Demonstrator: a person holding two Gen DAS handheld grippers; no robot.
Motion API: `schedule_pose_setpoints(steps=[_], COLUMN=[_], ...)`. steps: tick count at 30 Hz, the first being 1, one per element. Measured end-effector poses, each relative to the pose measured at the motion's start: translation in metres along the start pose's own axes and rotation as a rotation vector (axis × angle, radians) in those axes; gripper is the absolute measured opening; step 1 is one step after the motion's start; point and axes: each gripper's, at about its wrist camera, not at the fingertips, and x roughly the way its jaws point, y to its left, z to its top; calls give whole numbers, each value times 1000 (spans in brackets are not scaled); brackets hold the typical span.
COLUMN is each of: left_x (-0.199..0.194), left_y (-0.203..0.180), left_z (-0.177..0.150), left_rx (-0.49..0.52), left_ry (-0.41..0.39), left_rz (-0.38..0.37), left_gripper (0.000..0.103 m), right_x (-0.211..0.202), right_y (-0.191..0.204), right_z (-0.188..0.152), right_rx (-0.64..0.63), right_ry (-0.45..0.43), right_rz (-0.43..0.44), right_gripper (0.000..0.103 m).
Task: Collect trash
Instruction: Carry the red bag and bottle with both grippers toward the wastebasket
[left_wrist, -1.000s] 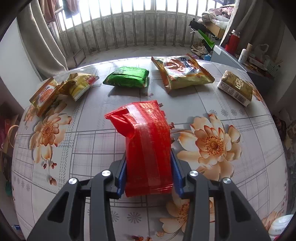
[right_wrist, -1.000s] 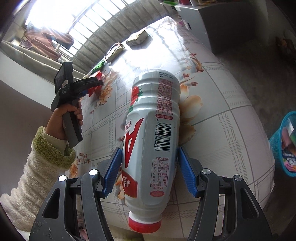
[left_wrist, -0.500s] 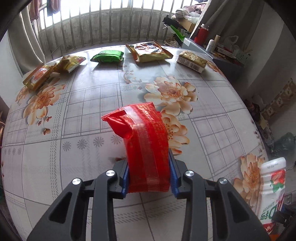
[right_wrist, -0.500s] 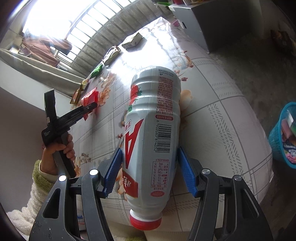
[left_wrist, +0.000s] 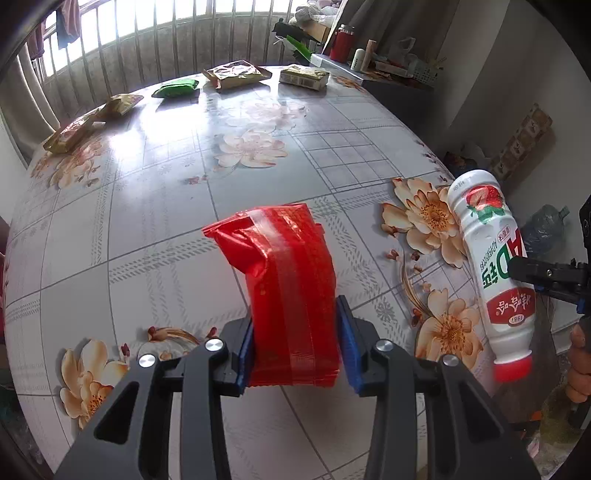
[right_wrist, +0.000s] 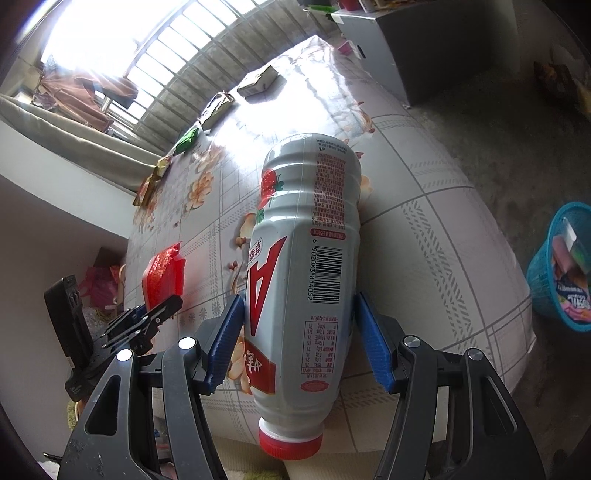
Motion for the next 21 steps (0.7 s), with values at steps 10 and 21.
schedule_pose_setpoints(steps=[10,21], left_x=[-4,14], left_y=[-3,-12], left_z=[1,0], left_rx=[-18,14], left_ry=[-51,-32], left_rz=[107,185], left_gripper=[68,40], right_x=[4,14], right_y=[8,1], right_z=[1,-1], right_rx=[7,62], right_ry=[16,36], right_rz=[-26,-1], right_gripper=[65,63])
